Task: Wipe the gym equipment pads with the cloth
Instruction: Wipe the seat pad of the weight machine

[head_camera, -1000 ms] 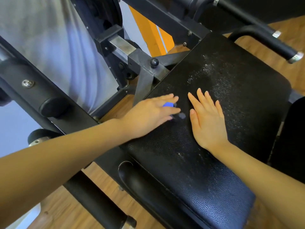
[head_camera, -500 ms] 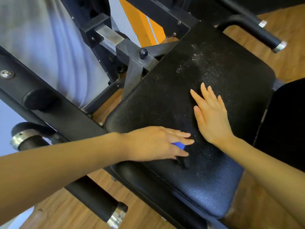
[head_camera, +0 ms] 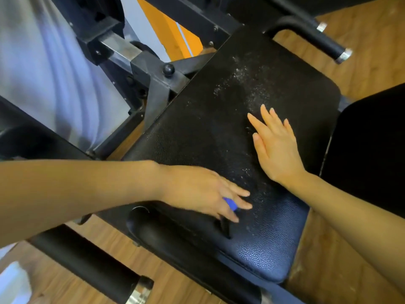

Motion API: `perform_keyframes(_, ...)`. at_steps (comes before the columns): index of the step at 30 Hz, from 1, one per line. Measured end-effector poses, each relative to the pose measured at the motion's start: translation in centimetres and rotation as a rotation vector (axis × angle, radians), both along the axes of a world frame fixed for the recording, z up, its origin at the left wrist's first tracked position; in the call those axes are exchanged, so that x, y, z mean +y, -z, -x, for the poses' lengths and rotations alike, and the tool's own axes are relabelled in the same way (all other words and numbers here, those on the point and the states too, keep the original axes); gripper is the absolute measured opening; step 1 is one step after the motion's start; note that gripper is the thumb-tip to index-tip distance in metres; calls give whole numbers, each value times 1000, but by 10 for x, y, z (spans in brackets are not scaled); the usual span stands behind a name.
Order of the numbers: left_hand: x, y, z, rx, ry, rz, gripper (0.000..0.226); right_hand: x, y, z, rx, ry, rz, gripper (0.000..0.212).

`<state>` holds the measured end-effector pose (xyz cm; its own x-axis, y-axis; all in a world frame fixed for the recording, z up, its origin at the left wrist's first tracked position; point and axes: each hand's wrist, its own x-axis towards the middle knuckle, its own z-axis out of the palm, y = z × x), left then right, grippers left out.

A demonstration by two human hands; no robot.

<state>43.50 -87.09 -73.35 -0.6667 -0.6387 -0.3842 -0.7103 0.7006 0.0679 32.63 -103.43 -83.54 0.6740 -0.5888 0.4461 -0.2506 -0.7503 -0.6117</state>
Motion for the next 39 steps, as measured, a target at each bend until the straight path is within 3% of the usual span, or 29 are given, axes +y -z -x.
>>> perform_keyframes(3, -49, -37, -43, -128, -195, 315, 30, -2, 0, 2, -22, 11, -31, 46)
perform_keyframes(5, -55, -39, -55, -136, -307, 401, 30, -4, 1, 3, -23, 18, -15, 46)
perform_keyframes(7, -33, -20, -31, -42, -266, 287, 33, -7, 1, 4, -20, 24, -11, 49)
perform_keyframes(9, -5, -1, -1, 65, -177, 33, 35, -8, 3, 4, 5, 15, -7, 51)
perform_keyframes(11, -6, 2, 2, 60, -46, -70, 34, -6, 6, 2, 28, -8, 4, 52)
perform_keyframes(13, -35, -10, -20, -21, -8, 50, 36, -4, 9, 1, 24, -28, -7, 52)
perform_keyframes(16, -73, -36, -51, -148, -214, 345, 36, -4, 12, -1, 7, -41, -19, 52)
perform_keyframes(18, -67, -26, -44, -130, -303, 394, 35, -4, 12, -2, 5, -45, -7, 52)
perform_keyframes(23, -5, 23, 19, 114, -118, -28, 36, -3, 13, 0, 23, -39, 1, 51)
perform_keyframes(26, -32, 15, -9, 54, -164, 50, 36, -2, 12, 0, 9, -50, -6, 51)
perform_keyframes(29, -48, 13, -38, -28, -316, 178, 54, -3, 11, -1, 4, -66, -6, 51)
perform_keyframes(31, -37, 22, -27, -67, -308, 185, 49, -3, 11, 0, 8, -72, -12, 51)
perform_keyframes(36, -4, 32, 22, 120, 12, -113, 29, -5, 12, 2, 21, -78, -15, 51)
perform_keyframes(37, -13, 28, 17, 73, 61, -63, 29, -6, 12, 2, 18, -79, -18, 51)
perform_keyframes(39, -42, 2, -4, -22, -39, 125, 35, -7, 11, 2, 4, -89, -28, 51)
